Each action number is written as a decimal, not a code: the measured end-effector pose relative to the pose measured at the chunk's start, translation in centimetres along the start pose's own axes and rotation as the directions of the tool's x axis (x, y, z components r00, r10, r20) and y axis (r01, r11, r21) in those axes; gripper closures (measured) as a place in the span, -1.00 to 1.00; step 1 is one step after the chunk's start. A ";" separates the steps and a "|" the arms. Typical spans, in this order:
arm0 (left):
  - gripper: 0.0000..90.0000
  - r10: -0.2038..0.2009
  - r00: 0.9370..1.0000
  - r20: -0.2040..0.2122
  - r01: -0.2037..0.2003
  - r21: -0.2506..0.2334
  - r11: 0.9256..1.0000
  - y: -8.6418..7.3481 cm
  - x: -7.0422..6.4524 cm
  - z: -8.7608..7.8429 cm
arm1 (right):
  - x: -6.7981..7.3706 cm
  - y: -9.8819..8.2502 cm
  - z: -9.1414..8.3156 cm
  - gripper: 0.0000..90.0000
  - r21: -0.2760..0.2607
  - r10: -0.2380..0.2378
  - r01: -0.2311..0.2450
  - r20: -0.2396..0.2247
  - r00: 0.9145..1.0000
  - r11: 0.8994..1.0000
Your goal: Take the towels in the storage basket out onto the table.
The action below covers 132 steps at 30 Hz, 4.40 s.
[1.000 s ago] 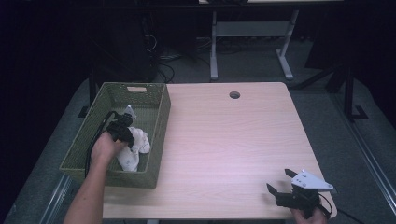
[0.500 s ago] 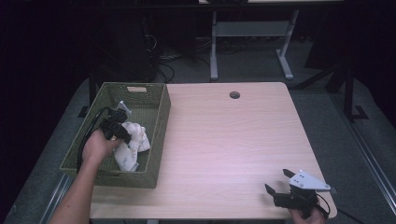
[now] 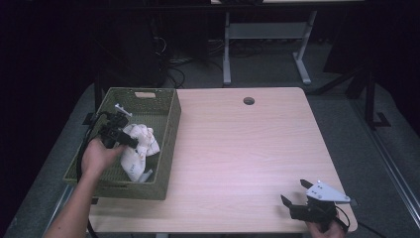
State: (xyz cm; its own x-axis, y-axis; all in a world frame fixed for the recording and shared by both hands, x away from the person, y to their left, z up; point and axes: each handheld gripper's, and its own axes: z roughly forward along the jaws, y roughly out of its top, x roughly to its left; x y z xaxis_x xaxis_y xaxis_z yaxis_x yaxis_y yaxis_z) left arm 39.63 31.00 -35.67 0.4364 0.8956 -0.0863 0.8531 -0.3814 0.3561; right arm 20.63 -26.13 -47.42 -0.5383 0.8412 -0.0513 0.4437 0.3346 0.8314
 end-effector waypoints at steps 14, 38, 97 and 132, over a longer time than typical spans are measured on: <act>0.66 -0.076 0.988 0.131 0.098 -0.164 0.982 -1.2 1.7 -2.2 | -0.1 0.0 0.0 -0.69 0.000 0.005 -0.005 0.002 1.000 1.000; 0.64 -0.102 0.923 0.372 0.181 -0.184 0.966 -1.8 3.4 -4.7 | -0.1 0.0 0.0 -0.69 0.001 0.005 -0.005 0.003 1.000 1.000; 0.62 0.045 0.734 0.678 0.156 -0.233 0.960 2.4 -3.3 -6.4 | -0.4 0.1 -0.3 -0.69 -0.020 0.005 -0.005 0.006 1.000 1.000; 0.61 0.130 0.693 0.709 0.042 -0.220 0.974 6.7 -10.8 -3.9 | -0.4 0.3 -0.4 -0.69 -0.032 0.009 -0.009 0.005 1.000 0.999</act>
State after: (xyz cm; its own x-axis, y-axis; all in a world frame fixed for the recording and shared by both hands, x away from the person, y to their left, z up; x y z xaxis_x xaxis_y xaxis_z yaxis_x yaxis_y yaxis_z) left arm 39.54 19.68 -28.74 0.6164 0.4089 -0.6729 0.7867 -0.2832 0.5485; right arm 20.73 -26.54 -46.97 -0.5308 0.8462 -0.0468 0.4250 0.3135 0.8492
